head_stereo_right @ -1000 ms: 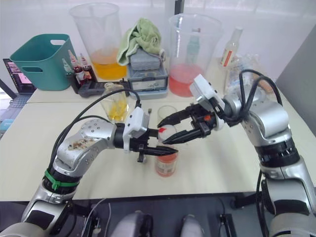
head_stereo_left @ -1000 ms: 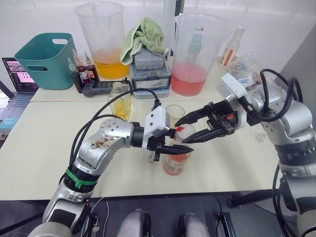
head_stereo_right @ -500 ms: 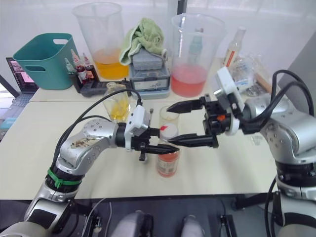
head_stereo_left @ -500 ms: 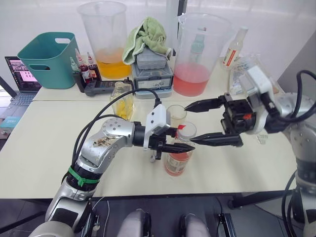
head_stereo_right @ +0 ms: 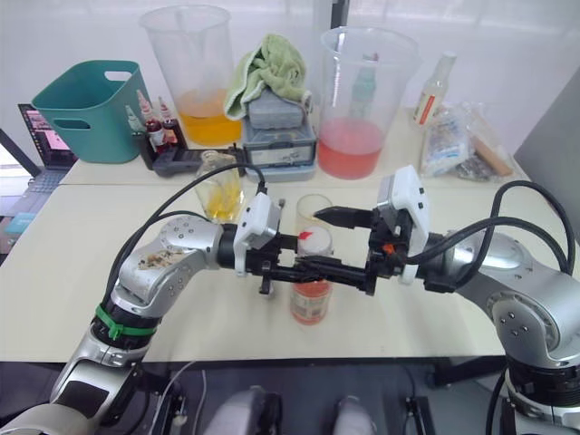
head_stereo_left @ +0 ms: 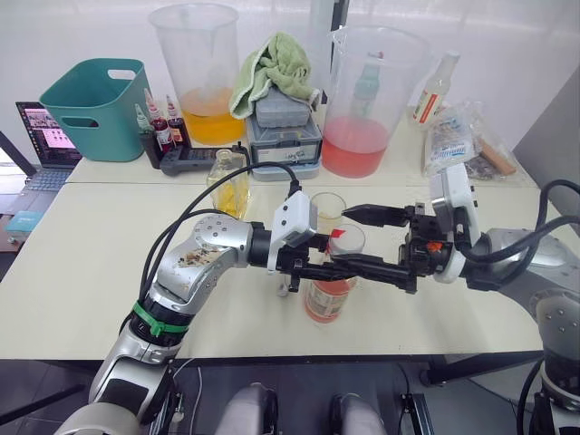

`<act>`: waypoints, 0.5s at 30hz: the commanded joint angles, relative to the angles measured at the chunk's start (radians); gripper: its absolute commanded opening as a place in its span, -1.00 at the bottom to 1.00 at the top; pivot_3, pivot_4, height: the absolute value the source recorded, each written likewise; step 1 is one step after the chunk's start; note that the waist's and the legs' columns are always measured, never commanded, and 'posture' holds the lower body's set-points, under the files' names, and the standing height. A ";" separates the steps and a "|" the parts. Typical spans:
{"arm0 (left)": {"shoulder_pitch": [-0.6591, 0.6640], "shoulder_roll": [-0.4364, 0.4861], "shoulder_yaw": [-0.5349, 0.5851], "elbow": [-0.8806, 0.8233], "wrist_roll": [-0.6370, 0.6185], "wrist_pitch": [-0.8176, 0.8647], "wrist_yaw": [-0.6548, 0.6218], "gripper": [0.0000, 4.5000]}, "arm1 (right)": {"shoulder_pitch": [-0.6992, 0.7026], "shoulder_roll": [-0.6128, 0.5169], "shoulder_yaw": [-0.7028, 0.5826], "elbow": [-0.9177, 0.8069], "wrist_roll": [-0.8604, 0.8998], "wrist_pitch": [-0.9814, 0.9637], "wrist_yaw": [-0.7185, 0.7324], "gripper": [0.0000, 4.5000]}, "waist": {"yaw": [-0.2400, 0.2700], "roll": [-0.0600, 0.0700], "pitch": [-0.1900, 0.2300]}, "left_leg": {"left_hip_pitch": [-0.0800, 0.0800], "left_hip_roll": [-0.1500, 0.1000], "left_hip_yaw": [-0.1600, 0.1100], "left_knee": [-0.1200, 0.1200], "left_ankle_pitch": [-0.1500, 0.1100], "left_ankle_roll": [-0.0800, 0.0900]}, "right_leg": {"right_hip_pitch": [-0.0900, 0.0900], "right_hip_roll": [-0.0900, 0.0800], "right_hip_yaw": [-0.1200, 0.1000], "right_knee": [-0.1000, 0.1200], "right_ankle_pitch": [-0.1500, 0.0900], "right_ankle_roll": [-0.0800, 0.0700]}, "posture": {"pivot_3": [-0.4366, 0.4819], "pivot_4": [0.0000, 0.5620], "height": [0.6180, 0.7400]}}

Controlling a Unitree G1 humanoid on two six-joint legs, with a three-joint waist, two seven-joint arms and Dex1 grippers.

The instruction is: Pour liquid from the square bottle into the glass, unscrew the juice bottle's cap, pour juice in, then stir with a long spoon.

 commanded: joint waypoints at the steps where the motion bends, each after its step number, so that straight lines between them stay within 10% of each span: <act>1: -0.002 -0.002 -0.019 0.009 0.008 0.001 -0.007 -0.35 | -0.013 0.007 -0.031 -0.014 0.058 -0.019 -0.004 0.16 | 0.000 0.000 0.000 | 0.000 0.000 0.000 0.000 0.000 0.000 | 0.000 0.000 0.000 0.000 0.000 0.000 | -0.05 -0.47 0.98; 4: 0.002 0.000 -0.017 -0.005 0.005 0.007 -0.002 -0.35 | -0.017 -0.016 -0.017 -0.004 0.057 -0.027 0.038 -0.25 | 0.000 0.000 0.000 | 0.000 0.000 0.000 0.000 0.000 0.000 | 0.000 0.000 0.000 0.000 0.000 0.000 | -0.05 -0.47 0.98; 15: 0.025 0.024 -0.002 -0.039 0.003 0.023 0.023 -0.35 | -0.187 -0.072 0.186 0.210 -0.146 -0.185 0.384 -0.26 | -0.007 0.000 0.000 | 0.000 0.000 0.000 0.000 0.000 0.001 | 0.000 0.002 0.000 0.000 0.000 0.000 | -0.05 -0.47 0.98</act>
